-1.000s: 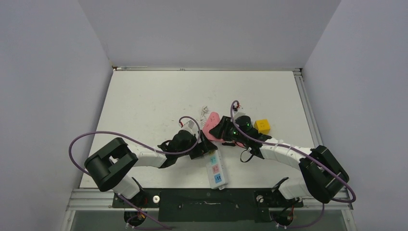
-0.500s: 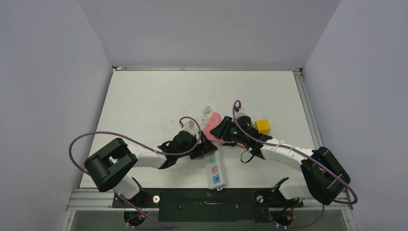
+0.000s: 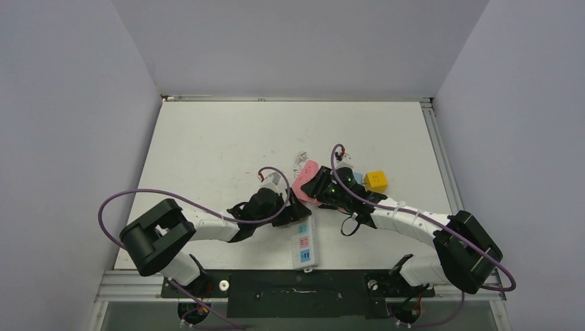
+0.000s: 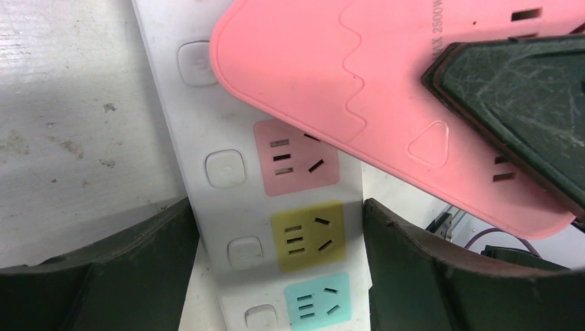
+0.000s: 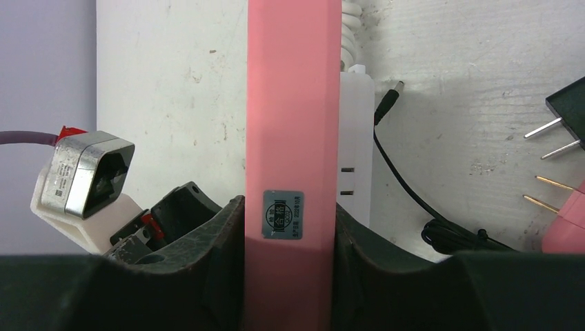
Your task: Pull the plug off the socket
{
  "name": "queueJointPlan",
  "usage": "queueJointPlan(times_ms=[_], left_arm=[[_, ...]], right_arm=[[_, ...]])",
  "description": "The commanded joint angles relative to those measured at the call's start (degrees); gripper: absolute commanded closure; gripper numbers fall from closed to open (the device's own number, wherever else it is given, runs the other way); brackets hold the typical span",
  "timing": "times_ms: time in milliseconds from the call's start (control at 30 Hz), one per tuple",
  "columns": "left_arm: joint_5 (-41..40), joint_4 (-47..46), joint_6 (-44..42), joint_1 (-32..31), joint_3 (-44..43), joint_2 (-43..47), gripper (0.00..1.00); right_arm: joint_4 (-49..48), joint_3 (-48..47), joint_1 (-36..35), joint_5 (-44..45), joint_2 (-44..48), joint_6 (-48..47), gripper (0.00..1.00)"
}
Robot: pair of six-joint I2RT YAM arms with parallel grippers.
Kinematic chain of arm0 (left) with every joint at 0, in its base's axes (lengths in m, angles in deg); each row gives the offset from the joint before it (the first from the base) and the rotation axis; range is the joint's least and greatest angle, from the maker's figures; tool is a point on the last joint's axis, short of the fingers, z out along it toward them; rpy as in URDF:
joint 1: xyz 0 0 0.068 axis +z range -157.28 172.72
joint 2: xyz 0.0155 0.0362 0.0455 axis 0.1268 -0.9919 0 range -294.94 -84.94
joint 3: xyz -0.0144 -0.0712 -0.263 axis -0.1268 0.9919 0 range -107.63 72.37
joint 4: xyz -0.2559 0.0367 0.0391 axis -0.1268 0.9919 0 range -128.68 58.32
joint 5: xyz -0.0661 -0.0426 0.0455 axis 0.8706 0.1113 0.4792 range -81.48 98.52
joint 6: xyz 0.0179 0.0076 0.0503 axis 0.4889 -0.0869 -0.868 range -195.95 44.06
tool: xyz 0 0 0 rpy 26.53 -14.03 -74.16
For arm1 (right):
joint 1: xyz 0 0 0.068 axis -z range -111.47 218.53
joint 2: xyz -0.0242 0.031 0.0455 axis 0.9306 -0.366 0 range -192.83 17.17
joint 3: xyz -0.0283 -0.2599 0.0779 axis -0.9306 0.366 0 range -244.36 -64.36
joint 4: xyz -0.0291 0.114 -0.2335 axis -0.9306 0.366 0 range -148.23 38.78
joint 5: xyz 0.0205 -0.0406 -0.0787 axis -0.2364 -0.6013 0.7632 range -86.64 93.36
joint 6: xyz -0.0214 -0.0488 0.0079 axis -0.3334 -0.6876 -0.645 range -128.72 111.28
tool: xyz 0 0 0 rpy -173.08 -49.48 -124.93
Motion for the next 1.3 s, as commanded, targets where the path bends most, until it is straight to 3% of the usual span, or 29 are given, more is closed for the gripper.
queueJointPlan(times_ms=[0,267,600,1133,1267], left_arm=[[-2.7,8.5,-2.0,0.1,2.6,-3.1,0.63],[0.4,1.0,2.6,1.0,5.1,-6.2,0.68],[2.6,-2.7,4.6,2.7,7.6,-6.2,0.69],[0.9,0.7,1.5,2.5,7.2,-4.0,0.7],[1.6,-0.5,0.2,2.5,7.4,-0.5,0.61]], right_arm=[[-1.6,-2.5,-1.0,3.1,2.5,0.2,0.95],[-7.6,4.5,-1.2,2.8,5.7,-1.0,0.95],[-5.7,11.0,-1.2,6.2,12.0,-0.9,0.95],[-9.9,8.5,-1.2,9.8,12.5,3.0,0.95],[-12.9,9.0,-1.2,9.7,13.2,3.9,0.95]])
